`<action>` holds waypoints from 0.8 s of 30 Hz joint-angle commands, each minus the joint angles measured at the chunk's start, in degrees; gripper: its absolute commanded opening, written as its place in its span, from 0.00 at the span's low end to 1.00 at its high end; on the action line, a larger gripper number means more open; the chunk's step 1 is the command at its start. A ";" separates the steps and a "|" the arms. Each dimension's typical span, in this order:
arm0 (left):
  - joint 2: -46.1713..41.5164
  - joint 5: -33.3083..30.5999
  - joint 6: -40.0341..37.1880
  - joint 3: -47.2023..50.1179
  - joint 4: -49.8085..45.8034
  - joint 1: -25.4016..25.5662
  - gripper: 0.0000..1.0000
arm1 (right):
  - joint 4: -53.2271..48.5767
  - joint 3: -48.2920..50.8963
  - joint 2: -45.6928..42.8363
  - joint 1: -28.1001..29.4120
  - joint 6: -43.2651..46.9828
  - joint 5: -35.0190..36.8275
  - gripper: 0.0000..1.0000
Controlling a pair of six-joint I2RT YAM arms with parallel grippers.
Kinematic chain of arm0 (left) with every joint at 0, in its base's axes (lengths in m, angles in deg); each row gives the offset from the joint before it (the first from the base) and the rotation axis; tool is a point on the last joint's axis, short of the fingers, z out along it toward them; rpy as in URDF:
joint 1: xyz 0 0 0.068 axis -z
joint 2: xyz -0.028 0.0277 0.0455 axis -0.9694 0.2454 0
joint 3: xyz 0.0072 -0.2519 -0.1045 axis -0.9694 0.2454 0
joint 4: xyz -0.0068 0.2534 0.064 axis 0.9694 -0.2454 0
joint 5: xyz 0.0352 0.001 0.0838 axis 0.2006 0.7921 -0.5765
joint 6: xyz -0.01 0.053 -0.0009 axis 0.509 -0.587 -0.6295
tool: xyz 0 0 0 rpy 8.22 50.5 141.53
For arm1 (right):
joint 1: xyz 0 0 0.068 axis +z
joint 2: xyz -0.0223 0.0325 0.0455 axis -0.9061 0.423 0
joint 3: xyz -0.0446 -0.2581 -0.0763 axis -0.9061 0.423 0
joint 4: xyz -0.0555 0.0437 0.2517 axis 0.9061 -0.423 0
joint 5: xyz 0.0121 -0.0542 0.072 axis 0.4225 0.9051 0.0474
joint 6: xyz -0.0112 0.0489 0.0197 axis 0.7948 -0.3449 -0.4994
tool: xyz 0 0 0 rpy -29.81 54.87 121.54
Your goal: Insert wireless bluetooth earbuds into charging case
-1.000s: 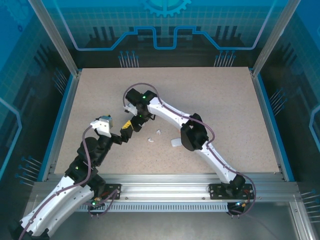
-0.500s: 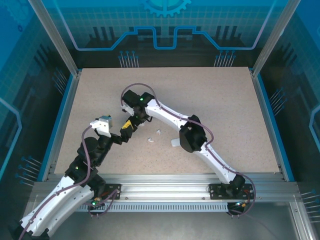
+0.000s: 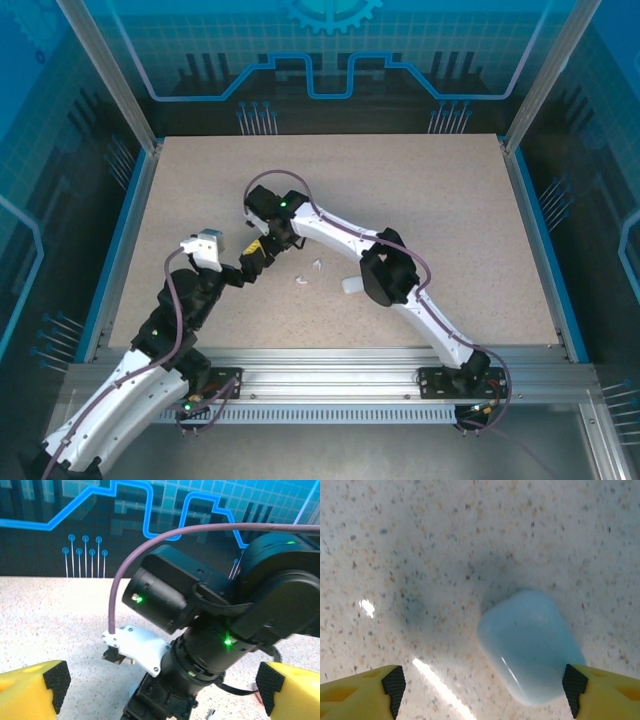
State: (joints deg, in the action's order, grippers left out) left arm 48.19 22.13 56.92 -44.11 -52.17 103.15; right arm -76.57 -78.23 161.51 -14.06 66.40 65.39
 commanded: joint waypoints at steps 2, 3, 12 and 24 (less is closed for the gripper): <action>1.51 7.41 5.73 -2.42 0.40 -5.76 0.98 | 1.31 1.35 -2.26 -1.16 -1.39 -1.06 0.86; 1.82 8.87 6.49 -2.67 0.42 -7.46 0.98 | 1.39 1.05 -1.98 -1.29 -1.25 -1.37 0.85; 7.55 22.47 13.08 -5.36 -0.91 -22.51 0.98 | -0.71 -7.19 3.66 -1.19 -2.29 -0.44 0.86; 10.47 28.06 15.81 -5.13 -0.16 -28.26 0.97 | -4.93 -8.35 5.23 0.17 -3.74 0.27 0.85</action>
State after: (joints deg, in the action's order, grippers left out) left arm 59.12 47.77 71.46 -47.87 -52.56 75.45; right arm -79.65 -87.43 166.08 -14.93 63.73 66.03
